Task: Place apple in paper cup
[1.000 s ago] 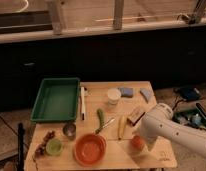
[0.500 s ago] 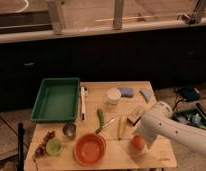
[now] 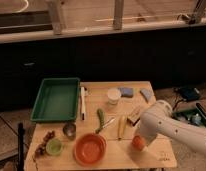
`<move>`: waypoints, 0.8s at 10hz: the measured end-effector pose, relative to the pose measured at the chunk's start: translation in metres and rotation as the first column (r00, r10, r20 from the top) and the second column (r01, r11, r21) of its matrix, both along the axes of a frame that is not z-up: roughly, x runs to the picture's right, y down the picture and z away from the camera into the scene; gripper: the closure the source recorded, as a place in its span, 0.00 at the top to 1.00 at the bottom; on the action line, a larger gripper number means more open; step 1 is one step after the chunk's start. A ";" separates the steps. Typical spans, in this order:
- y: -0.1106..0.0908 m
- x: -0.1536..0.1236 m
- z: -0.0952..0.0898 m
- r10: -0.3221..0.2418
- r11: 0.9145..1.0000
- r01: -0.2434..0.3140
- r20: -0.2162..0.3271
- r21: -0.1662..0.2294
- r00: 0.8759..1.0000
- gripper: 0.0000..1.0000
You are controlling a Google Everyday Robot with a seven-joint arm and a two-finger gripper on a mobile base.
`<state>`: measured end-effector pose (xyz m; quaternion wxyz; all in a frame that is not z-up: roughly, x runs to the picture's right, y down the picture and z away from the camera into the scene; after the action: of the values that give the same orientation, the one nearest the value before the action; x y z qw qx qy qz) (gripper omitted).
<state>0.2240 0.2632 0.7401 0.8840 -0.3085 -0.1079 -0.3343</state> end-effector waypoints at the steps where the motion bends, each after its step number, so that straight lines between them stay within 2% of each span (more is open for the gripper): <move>1: -0.001 0.000 -0.001 -0.003 1.000 0.003 0.000 -0.002 1.000 0.48; 3: -0.004 0.000 -0.003 -0.015 1.000 0.015 0.000 0.000 1.000 0.46; 4: -0.009 0.000 -0.005 -0.018 1.000 0.018 -0.005 0.005 1.000 0.41; 6: -0.046 -0.004 -0.011 -0.037 0.999 0.038 -0.018 0.026 0.999 0.18; 8: -0.068 -0.005 -0.016 -0.045 0.998 0.046 -0.029 0.035 0.999 0.03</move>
<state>0.2189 0.1952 0.7238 0.8829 -0.2999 -0.0823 -0.3517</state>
